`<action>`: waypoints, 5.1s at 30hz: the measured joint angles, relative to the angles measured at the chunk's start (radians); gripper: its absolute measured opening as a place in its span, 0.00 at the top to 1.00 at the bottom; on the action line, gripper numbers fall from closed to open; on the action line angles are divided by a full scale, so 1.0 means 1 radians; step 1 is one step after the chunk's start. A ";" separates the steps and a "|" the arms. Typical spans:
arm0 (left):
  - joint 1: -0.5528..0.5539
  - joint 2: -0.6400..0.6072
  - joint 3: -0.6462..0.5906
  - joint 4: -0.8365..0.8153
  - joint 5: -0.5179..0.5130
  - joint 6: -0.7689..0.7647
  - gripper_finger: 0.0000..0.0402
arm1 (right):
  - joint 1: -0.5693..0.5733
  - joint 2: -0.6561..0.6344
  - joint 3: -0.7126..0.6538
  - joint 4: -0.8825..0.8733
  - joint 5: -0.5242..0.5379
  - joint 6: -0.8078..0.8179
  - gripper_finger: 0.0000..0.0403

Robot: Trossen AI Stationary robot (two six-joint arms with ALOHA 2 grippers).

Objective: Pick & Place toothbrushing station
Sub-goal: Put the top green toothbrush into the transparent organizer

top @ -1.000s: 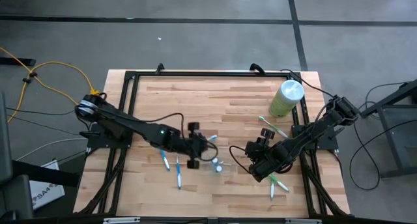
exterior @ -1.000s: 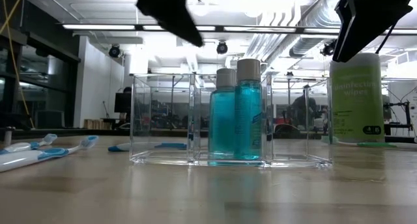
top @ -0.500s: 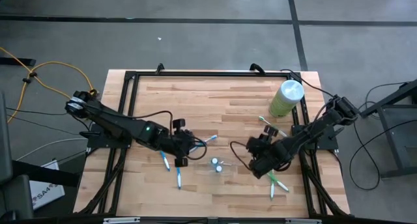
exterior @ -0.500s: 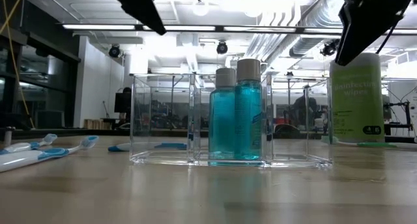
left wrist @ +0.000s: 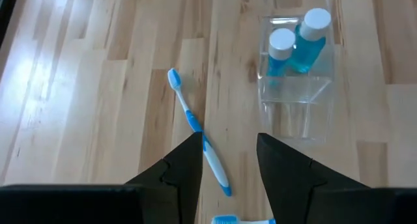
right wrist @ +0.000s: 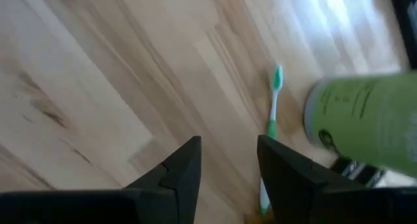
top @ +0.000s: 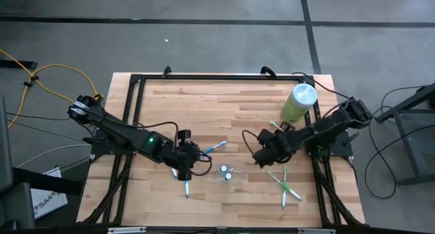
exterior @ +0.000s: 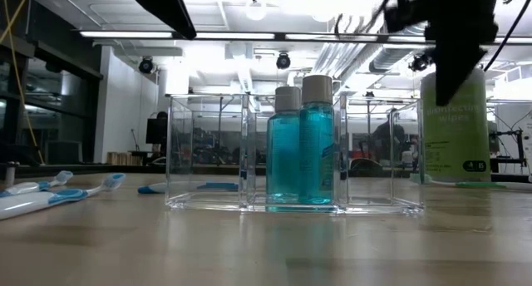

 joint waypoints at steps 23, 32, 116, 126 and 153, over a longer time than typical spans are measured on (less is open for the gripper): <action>-0.017 0.001 0.000 -0.015 -0.001 0.000 0.66 | -0.342 -0.136 -0.377 0.339 -0.177 -0.339 0.65; -0.017 0.001 0.000 -0.016 -0.001 -0.003 0.66 | -0.421 -0.186 -0.452 0.354 -0.224 -0.359 0.65; -0.017 0.001 0.000 -0.015 -0.001 -0.021 0.66 | -0.433 -0.186 -0.603 0.573 -0.284 -0.399 0.92; -0.017 0.001 0.000 -0.015 -0.001 -0.023 0.66 | -0.433 -0.187 -0.603 0.595 -0.277 -0.446 0.98; -0.016 0.001 0.000 -0.012 -0.001 -0.029 0.66 | -0.423 -0.386 -0.429 0.300 -0.369 -0.438 0.99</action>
